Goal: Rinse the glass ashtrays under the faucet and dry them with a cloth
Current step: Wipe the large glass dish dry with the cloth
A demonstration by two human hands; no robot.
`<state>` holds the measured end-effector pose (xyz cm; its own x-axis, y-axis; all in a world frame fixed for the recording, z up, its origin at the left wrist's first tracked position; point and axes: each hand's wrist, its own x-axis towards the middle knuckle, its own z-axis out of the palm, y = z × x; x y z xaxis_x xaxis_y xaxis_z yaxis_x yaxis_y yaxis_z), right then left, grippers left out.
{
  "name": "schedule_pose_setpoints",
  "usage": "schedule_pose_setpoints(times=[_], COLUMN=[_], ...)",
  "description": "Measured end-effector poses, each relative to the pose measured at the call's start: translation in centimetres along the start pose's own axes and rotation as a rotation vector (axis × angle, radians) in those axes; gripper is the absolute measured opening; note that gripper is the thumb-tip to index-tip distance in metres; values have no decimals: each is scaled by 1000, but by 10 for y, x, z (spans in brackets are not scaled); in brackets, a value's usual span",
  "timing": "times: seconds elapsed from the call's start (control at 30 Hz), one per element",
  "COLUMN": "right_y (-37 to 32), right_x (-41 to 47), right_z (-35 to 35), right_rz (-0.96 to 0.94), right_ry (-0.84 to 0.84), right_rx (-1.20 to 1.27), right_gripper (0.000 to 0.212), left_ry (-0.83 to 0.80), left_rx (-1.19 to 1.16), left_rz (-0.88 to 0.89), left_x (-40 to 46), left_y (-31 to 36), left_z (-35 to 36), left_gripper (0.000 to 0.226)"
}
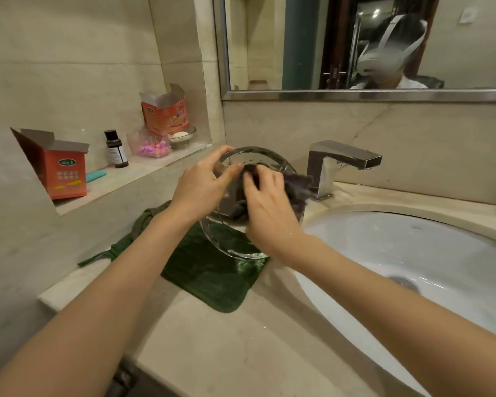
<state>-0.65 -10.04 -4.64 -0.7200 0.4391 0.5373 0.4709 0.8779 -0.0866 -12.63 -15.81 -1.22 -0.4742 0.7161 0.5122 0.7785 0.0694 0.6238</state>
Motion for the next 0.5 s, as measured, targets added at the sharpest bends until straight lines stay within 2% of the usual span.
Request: schedule_pose_setpoints(times=[0.07, 0.13, 0.2, 0.23, 0.3, 0.43, 0.5], right_y=[-10, -8, 5, 12, 30, 54, 52], right_x=[-4, -18, -31, -36, -41, -32, -21], right_z=[0, 0, -1, -3, -4, -8, -10], right_rz=[-110, -196, -233, -268, -352, -367, -363], right_ry=[-30, -158, -302, -322, -242, 17, 125], right_rx=[109, 160, 158, 104, -99, -494, -556], right_gripper=[65, 63, 59, 52, 30, 40, 42], left_ry=[11, 5, -17, -31, -49, -72, -72], left_rx=[17, 0, -41, -46, -41, -34, -16], left_rz=[14, 14, -3, -12, -19, -18, -16], left_x=[2, 3, 3, 3, 3, 2, 1], left_y=[-2, -4, -3, -2, 0, 4, 4], left_z=[0, 1, 2, 2, 2, 0, -1], left_gripper=[39, 39, 41, 42, 47, 55, 56])
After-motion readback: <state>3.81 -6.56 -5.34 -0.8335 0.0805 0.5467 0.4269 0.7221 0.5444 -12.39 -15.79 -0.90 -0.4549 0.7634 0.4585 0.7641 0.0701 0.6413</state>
